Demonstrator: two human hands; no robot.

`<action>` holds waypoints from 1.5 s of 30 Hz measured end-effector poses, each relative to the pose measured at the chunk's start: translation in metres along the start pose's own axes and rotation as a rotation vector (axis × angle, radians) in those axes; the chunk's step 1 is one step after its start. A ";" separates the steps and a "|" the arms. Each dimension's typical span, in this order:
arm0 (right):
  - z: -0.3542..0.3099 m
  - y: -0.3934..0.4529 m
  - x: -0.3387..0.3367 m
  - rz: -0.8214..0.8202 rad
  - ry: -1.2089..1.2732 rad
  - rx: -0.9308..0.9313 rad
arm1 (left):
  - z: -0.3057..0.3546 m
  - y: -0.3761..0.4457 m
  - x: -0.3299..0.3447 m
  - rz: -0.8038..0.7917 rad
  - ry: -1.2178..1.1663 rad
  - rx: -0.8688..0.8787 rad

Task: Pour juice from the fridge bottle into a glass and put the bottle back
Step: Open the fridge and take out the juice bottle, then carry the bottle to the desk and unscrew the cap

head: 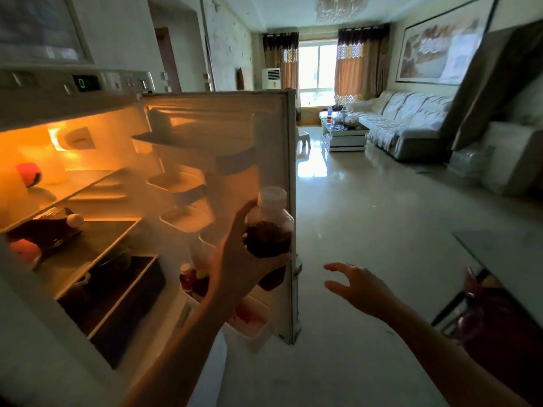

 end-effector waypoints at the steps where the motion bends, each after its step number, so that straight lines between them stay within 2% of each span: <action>1: 0.003 -0.013 -0.003 0.020 -0.011 0.014 | 0.004 -0.004 0.009 -0.038 -0.042 0.023; 4: 0.017 -0.053 -0.010 0.062 -0.083 0.053 | 0.007 -0.013 0.043 -0.128 -0.132 0.016; 9: 0.053 -0.102 -0.033 0.052 -0.158 0.096 | 0.018 -0.025 0.103 -0.227 -0.117 -0.017; 16: 0.130 -0.114 -0.086 0.145 -0.288 0.185 | 0.019 -0.013 0.195 -0.183 -0.072 -0.081; 22: 0.204 -0.077 -0.131 0.092 -0.304 0.202 | 0.010 0.014 0.271 -0.067 -0.072 -0.200; 29: 0.262 0.007 -0.159 -0.014 -0.278 0.141 | -0.019 0.064 0.330 -0.010 -0.013 -0.268; 35: 0.293 0.135 -0.174 -0.033 -0.281 0.029 | -0.076 0.146 0.365 0.024 0.083 -0.255; 45: 0.340 0.338 -0.195 -0.066 -0.242 -0.079 | -0.167 0.297 0.409 0.098 0.147 -0.355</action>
Point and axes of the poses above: each hand's wrist, its own y-axis towards the middle knuckle, its own x-axis out of the palm, z = x × y, the point moved 4 cm from there along y, towards the middle knuckle
